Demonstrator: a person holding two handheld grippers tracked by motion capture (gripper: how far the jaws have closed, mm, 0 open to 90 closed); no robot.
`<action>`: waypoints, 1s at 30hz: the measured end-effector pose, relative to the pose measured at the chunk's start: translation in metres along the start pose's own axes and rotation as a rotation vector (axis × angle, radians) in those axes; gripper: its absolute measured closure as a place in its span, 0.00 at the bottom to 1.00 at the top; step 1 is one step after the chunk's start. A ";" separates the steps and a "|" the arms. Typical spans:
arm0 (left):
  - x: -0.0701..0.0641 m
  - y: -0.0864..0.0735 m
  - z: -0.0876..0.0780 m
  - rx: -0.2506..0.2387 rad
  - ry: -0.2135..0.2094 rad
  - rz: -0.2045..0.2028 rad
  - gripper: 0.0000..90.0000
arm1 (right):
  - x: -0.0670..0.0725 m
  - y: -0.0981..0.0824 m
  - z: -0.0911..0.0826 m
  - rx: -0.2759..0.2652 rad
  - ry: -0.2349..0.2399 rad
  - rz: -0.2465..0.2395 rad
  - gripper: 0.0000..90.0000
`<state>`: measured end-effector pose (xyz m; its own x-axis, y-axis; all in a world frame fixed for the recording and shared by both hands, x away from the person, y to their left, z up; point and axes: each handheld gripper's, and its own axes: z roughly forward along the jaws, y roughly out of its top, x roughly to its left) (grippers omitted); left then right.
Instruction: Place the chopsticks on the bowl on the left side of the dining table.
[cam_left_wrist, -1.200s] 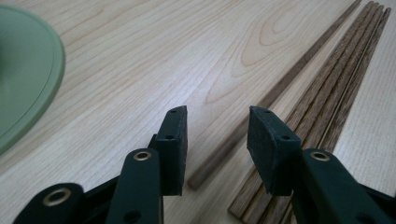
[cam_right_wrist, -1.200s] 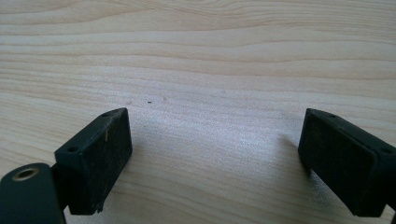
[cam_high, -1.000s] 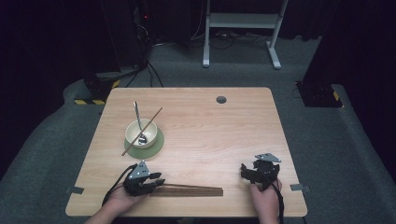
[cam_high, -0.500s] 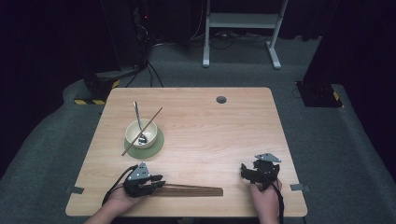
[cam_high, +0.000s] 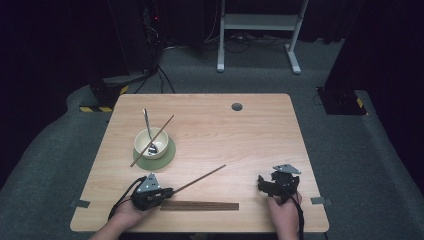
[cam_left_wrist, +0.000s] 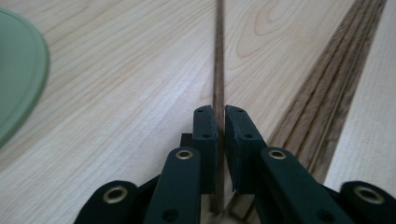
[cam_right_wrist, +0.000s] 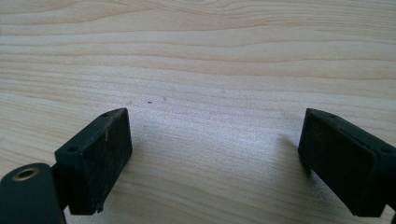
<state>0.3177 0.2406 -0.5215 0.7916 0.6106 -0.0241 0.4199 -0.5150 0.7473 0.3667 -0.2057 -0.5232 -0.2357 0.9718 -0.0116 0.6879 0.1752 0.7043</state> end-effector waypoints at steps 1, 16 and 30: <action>0.000 0.000 0.000 0.000 0.000 0.000 0.91 | 0.000 0.000 0.000 0.000 0.000 0.000 0.11; 0.001 -0.004 -0.004 -0.003 0.037 -0.028 0.92 | 0.000 0.000 0.000 0.000 0.000 0.000 0.11; 0.002 0.002 -0.017 -0.086 0.049 -0.056 0.93 | 0.000 0.000 0.000 0.000 0.000 0.000 0.11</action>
<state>0.3130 0.2511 -0.5085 0.7447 0.6664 -0.0367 0.4215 -0.4270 0.8000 0.3668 -0.2058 -0.5231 -0.2356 0.9718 -0.0111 0.6878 0.1748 0.7046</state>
